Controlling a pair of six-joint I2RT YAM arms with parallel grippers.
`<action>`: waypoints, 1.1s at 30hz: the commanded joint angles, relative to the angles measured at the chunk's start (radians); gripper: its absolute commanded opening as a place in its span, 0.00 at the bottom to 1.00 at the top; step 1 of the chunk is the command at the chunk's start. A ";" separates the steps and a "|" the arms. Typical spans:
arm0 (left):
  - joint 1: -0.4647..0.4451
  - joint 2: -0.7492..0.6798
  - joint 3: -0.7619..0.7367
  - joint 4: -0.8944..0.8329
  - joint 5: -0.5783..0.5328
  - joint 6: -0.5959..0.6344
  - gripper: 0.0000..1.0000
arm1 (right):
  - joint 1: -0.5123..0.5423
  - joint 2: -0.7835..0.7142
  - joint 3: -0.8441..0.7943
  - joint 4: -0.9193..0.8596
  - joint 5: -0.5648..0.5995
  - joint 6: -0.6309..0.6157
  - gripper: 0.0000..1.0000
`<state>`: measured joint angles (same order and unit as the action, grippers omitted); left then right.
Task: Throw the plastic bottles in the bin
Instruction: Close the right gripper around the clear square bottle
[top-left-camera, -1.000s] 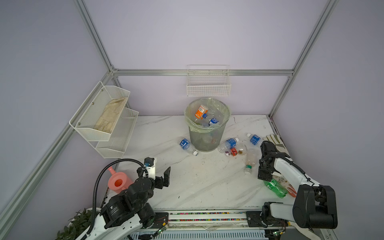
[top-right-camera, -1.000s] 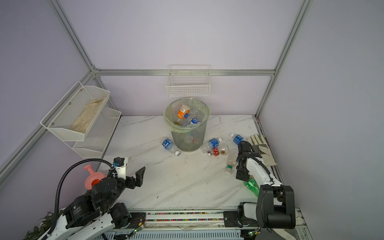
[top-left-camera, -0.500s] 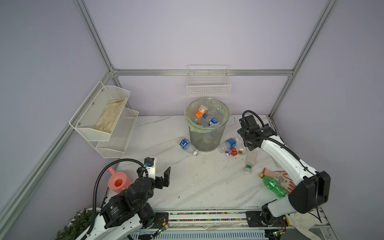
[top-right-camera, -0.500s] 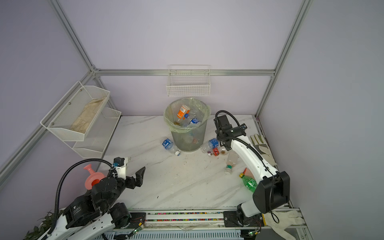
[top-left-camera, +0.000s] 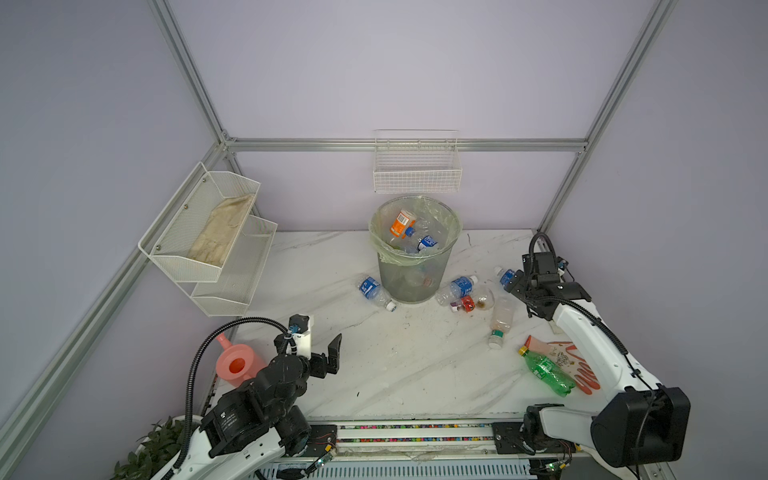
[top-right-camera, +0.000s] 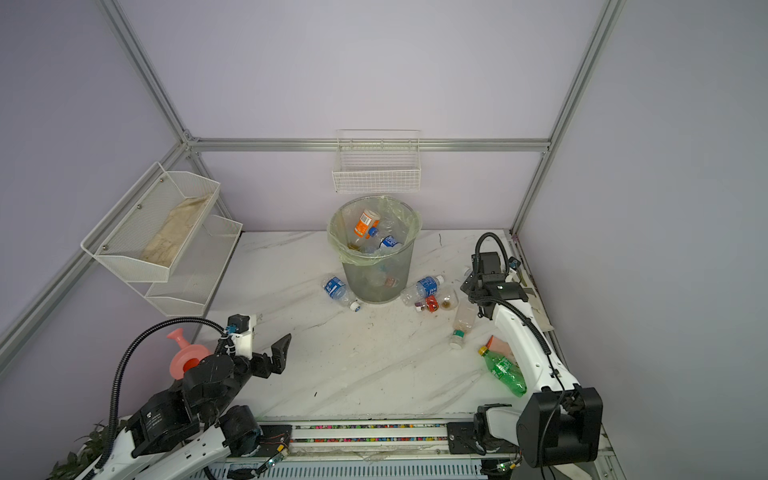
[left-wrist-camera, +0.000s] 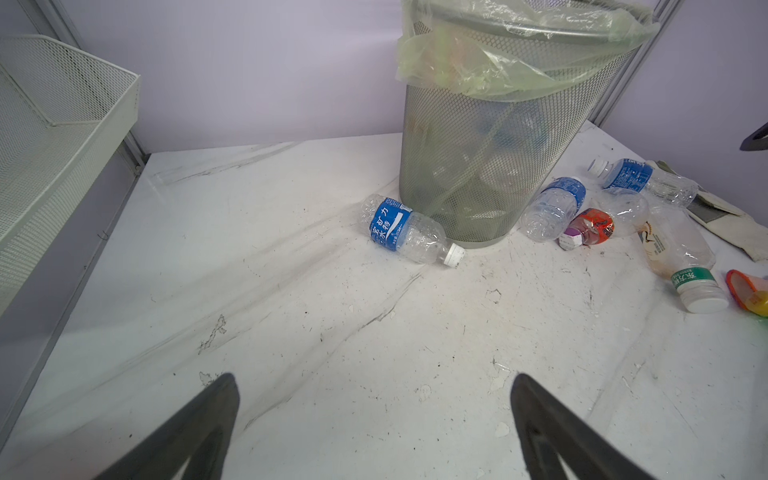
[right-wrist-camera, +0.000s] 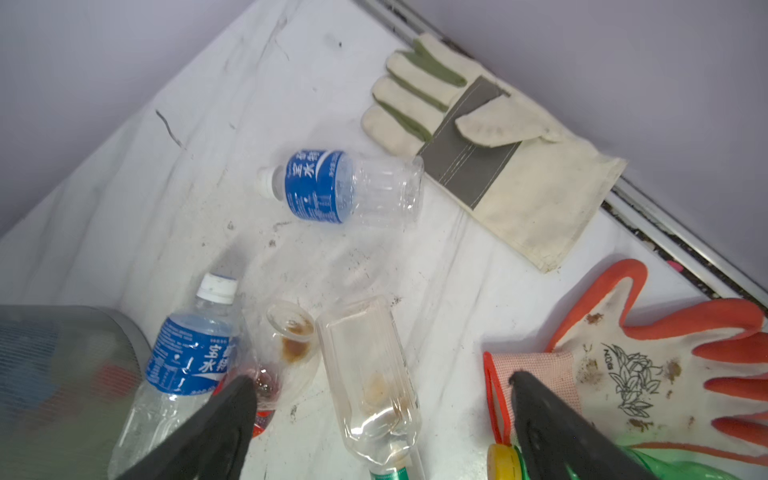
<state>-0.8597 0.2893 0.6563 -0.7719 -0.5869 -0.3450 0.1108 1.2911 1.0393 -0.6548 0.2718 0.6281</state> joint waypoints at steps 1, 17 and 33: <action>-0.017 -0.132 -0.004 0.022 0.010 0.024 1.00 | 0.008 0.039 -0.048 0.036 -0.065 -0.050 0.97; -0.017 -0.136 -0.006 0.019 0.006 0.021 1.00 | 0.008 0.227 -0.151 0.218 -0.130 -0.027 0.97; -0.018 -0.133 -0.005 0.017 -0.001 0.017 1.00 | 0.006 0.235 -0.220 0.281 -0.101 0.015 0.55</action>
<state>-0.8593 0.2886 0.6563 -0.7723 -0.5823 -0.3439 0.1184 1.5425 0.8234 -0.3874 0.1493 0.6323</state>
